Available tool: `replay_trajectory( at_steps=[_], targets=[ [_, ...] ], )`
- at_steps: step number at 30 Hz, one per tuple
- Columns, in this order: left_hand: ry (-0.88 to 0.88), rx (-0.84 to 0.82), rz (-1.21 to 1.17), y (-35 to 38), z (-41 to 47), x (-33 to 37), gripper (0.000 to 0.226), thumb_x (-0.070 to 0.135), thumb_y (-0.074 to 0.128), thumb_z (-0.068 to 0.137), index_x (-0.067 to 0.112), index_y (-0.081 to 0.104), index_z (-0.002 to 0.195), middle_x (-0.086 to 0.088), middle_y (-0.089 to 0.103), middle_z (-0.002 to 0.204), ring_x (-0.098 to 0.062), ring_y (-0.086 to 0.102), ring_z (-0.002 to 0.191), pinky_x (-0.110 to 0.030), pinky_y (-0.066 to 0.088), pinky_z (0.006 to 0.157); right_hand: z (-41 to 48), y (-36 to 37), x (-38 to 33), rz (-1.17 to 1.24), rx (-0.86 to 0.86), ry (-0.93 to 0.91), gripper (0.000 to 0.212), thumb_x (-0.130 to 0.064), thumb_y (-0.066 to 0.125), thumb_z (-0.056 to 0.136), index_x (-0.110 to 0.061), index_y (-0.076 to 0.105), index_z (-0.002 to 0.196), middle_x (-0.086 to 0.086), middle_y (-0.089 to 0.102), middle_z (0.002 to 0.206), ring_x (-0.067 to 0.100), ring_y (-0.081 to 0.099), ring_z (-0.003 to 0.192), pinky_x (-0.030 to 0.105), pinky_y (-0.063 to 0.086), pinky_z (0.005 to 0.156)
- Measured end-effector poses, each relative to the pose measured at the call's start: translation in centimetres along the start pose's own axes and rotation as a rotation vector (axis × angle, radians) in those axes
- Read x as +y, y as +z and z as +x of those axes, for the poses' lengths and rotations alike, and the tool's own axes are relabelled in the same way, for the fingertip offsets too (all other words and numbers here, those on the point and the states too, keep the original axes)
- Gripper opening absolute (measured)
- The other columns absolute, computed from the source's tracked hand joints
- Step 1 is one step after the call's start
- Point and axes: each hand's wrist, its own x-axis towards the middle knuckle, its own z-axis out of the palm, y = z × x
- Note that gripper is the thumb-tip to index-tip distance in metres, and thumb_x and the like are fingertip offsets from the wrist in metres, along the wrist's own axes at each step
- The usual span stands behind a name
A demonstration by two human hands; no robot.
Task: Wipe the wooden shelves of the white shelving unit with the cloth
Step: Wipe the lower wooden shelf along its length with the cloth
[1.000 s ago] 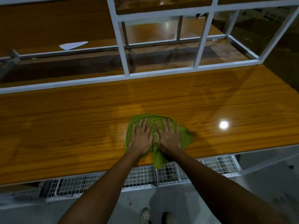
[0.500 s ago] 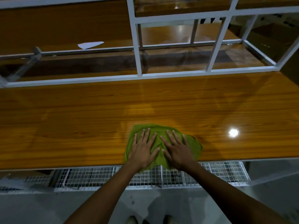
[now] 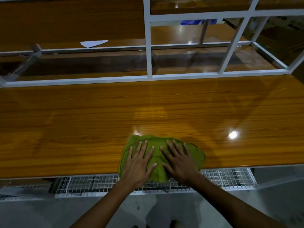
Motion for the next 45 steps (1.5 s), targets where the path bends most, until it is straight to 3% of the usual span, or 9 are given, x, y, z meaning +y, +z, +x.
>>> replay_trajectory(
  at_steps=[9,14,19,22,27,29,35,40,45],
  targets=[
    [-0.064,-0.054,0.012,-0.9,5.2,-2.7,0.065,0.058,0.004,0.096,0.034,-0.003,0.156,-0.002,-0.011,0.165,-0.024,-0.014,0.150,-0.055,-0.001,0.120,5.9,-0.7,-2.9,0.014,-0.040,0.162,0.067,-0.064,0.007,0.096,-0.036,0.003,0.157,0.005,-0.007,0.165,0.027,-0.014,0.151,0.060,-0.004,0.118],
    [-0.093,-0.032,-0.015,-1.1,5.0,-3.7,0.066,0.058,0.003,0.095,0.032,0.000,0.157,-0.002,-0.007,0.165,-0.023,-0.011,0.151,-0.053,-0.001,0.120,7.0,-0.9,-3.6,0.016,-0.054,0.170,0.068,-0.065,0.005,0.095,-0.035,0.008,0.157,0.005,-0.001,0.166,0.028,-0.008,0.152,0.060,-0.002,0.118],
    [-0.123,0.010,-0.023,-0.7,0.2,-5.3,0.068,0.067,0.006,0.097,0.034,-0.001,0.156,0.001,-0.012,0.163,-0.021,-0.013,0.151,-0.049,-0.005,0.120,4.8,-0.1,-6.2,0.048,-0.006,0.032,0.069,-0.066,0.008,0.096,-0.033,0.023,0.155,0.009,0.014,0.163,0.034,0.010,0.151,0.062,0.005,0.113],
    [-0.203,0.054,-0.020,-0.5,-1.7,-8.0,0.069,0.069,0.005,0.096,0.035,0.004,0.156,0.000,-0.004,0.164,-0.021,-0.003,0.151,-0.050,0.000,0.120,5.2,0.4,-10.1,0.041,-0.002,-0.038,0.065,-0.063,0.013,0.098,-0.031,0.028,0.153,0.011,0.023,0.161,0.035,0.018,0.149,0.062,0.010,0.111],
    [-0.300,0.068,-0.053,-1.7,-0.7,-12.0,0.069,0.066,0.003,0.096,0.034,0.014,0.156,-0.002,0.001,0.165,-0.024,0.002,0.152,-0.053,0.005,0.120,9.8,0.3,-13.7,0.063,-0.040,-0.042,0.065,-0.061,0.010,0.098,-0.032,0.011,0.156,0.006,-0.002,0.164,0.030,-0.011,0.150,0.059,-0.011,0.117],
    [-0.313,0.047,-0.056,-2.2,1.0,-12.5,0.073,0.066,0.000,0.094,0.031,0.016,0.156,-0.005,0.004,0.165,-0.026,0.003,0.152,-0.055,0.005,0.119,11.5,0.1,-13.1,0.034,-0.060,-0.018,0.067,-0.062,0.008,0.095,-0.034,0.008,0.156,0.003,-0.006,0.164,0.027,-0.015,0.150,0.057,-0.012,0.117],
    [-0.210,-0.019,-0.038,-2.3,4.8,-11.8,0.077,0.066,-0.006,0.090,0.031,0.010,0.157,-0.004,0.001,0.165,-0.024,-0.004,0.152,-0.052,-0.002,0.119,12.2,-0.8,-10.0,0.044,-0.043,0.090,0.071,-0.068,0.008,0.093,-0.037,0.007,0.156,0.001,-0.008,0.165,0.022,-0.014,0.151,0.052,-0.010,0.119],
    [-0.038,-0.026,-0.035,-2.3,1.2,-11.5,0.067,0.065,0.001,0.096,0.036,0.004,0.156,0.000,-0.007,0.165,-0.021,-0.011,0.151,-0.051,-0.004,0.121,9.4,0.3,-10.3,0.022,-0.021,0.138,0.072,-0.071,-0.001,0.094,-0.036,0.006,0.157,0.004,-0.005,0.165,0.026,-0.012,0.151,0.058,0.001,0.119],
    [-0.085,0.003,-0.035,-1.6,-3.5,-13.3,0.066,0.068,0.005,0.097,0.038,-0.003,0.155,0.003,-0.013,0.163,-0.020,-0.013,0.150,-0.050,-0.005,0.120,8.2,1.2,-14.8,0.057,-0.017,0.104,0.068,-0.067,0.004,0.097,-0.036,0.013,0.156,0.006,0.002,0.164,0.029,-0.004,0.151,0.060,0.003,0.116]
  ],
)
